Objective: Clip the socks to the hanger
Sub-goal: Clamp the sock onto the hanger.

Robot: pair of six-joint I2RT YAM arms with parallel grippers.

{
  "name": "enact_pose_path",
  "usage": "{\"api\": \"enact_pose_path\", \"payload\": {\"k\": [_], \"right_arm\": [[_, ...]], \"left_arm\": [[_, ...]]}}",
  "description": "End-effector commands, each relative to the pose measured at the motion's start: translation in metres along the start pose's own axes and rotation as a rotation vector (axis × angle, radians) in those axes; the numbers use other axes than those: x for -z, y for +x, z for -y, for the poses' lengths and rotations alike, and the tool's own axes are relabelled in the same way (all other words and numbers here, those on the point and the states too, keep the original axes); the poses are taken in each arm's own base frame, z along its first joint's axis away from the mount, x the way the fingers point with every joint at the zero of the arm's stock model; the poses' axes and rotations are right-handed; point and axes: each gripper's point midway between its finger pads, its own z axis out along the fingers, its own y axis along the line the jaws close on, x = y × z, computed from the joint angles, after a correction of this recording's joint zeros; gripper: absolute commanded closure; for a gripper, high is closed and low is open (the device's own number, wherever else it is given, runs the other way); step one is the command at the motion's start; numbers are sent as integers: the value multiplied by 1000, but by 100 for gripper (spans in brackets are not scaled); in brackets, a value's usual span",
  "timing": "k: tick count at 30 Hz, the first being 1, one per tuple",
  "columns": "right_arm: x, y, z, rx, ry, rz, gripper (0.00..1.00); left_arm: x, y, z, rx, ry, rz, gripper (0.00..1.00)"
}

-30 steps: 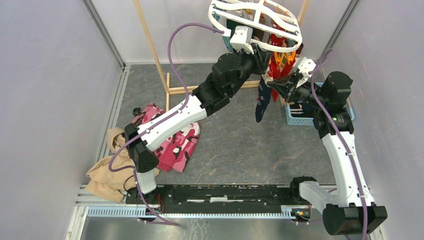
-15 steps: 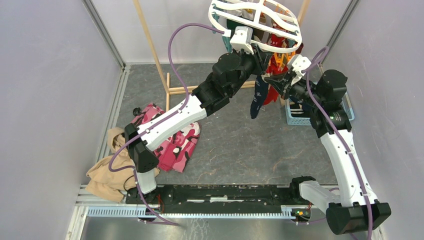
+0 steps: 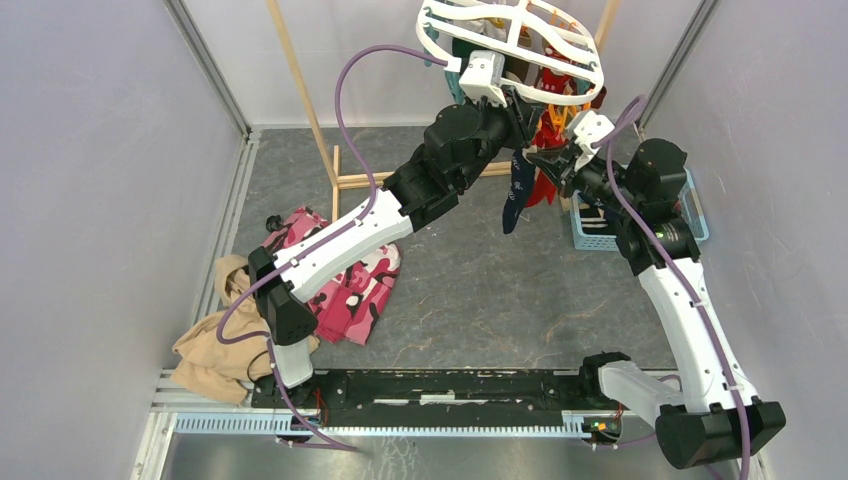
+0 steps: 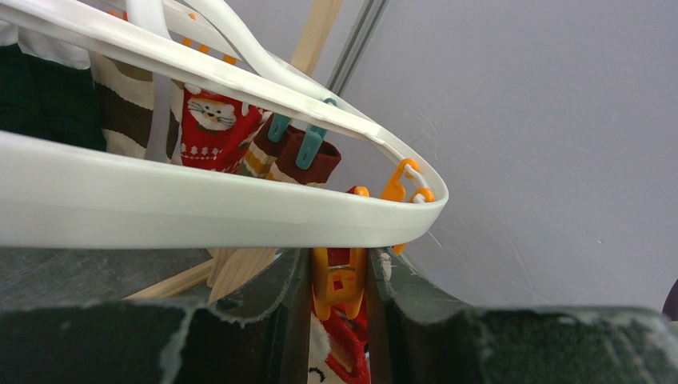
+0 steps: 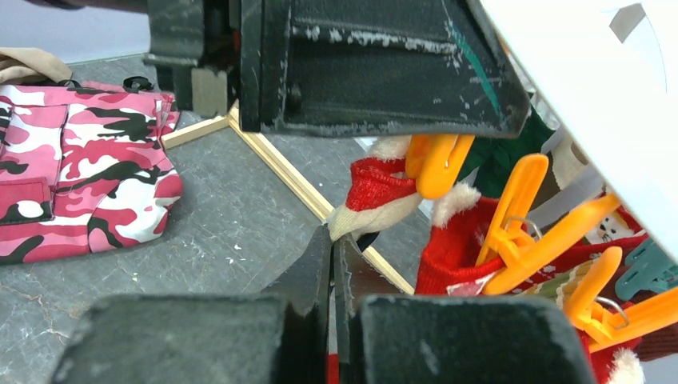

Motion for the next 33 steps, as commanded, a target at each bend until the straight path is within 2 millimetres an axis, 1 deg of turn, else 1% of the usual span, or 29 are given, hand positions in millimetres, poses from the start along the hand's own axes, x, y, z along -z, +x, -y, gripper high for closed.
{"api": "enact_pose_path", "payload": {"k": [1, 5, 11, 15, 20, 24, 33], "right_arm": [[-1, -30, 12, 59, 47, 50, 100], [-1, -35, 16, 68, 67, 53, 100], [2, -35, 24, 95, 112, 38, 100], [4, -40, 26, 114, 118, 41, 100], [2, -34, 28, 122, 128, 27, 100], [-1, -33, 25, 122, 115, 28, 100], [0, -30, 24, 116, 122, 24, 100]], "left_arm": [[4, -34, 11, 79, 26, 64, 98], [3, -32, 9, 82, 24, 57, 98], [2, -29, 10, 83, 28, 50, 98], [1, -26, 9, 79, 24, 42, 98], [0, -24, 11, 85, 33, 36, 98], [0, -24, 13, 92, 41, 33, 96], [1, -24, 11, 97, 38, 29, 65]]}}
